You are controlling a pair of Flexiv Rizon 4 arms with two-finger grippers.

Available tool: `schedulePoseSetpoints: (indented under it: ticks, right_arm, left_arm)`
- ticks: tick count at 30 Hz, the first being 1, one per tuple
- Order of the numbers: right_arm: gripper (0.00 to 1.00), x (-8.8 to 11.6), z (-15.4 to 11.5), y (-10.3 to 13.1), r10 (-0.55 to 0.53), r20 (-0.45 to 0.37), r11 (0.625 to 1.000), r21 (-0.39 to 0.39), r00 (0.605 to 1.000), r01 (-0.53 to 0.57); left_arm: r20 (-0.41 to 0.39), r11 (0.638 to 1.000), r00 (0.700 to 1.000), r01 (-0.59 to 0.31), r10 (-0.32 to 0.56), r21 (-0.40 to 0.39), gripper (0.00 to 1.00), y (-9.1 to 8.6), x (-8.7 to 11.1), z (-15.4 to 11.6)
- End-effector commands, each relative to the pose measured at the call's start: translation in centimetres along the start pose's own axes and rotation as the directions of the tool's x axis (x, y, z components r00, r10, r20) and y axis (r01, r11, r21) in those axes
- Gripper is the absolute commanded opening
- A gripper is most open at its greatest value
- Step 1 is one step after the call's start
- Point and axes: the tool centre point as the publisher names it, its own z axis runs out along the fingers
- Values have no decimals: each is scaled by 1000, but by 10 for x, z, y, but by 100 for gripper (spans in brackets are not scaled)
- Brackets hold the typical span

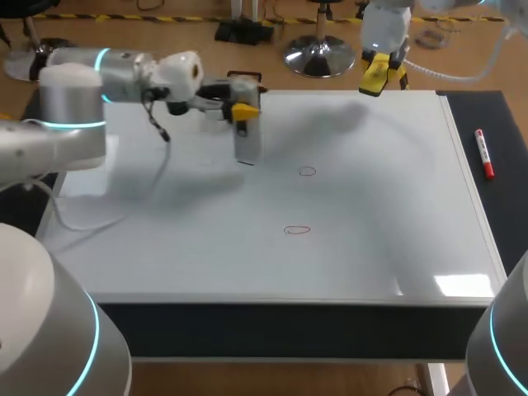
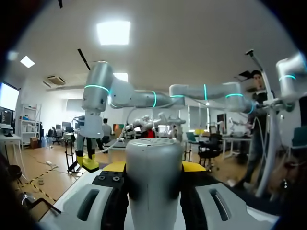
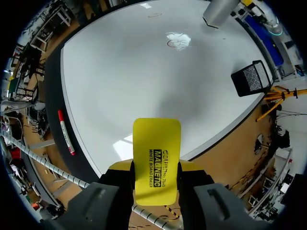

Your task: Pick up the inspection probe, press it on each red-marked spot on the whiteboard one by one, put down the probe, pick up the eraser, and wipe off all the red marks.

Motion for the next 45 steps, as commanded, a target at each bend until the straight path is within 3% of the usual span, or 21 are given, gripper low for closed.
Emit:
schedulePoseSetpoints:
  ticks: [1,9,19,45]
  right_arm:
    - [0,0,-1,-1,-2,-4,1000,-1,1000,2]
    - [0,0,-1,-1,-2,-4,1000,-1,1000,2]
    - [0,0,-1,-1,-2,-4,1000,-1,1000,2]
    - [0,0,-1,-1,-2,-4,1000,-1,1000,2]
  left_arm:
    - [-94,1000,996,4,-3,15,0,8,-15,27]
    - [-178,1000,984,13,-9,24,0,15,-17,66]
    - [-230,999,973,15,-6,35,0,28,-20,92]
    - [-279,999,959,49,-52,-15,0,68,-43,111]
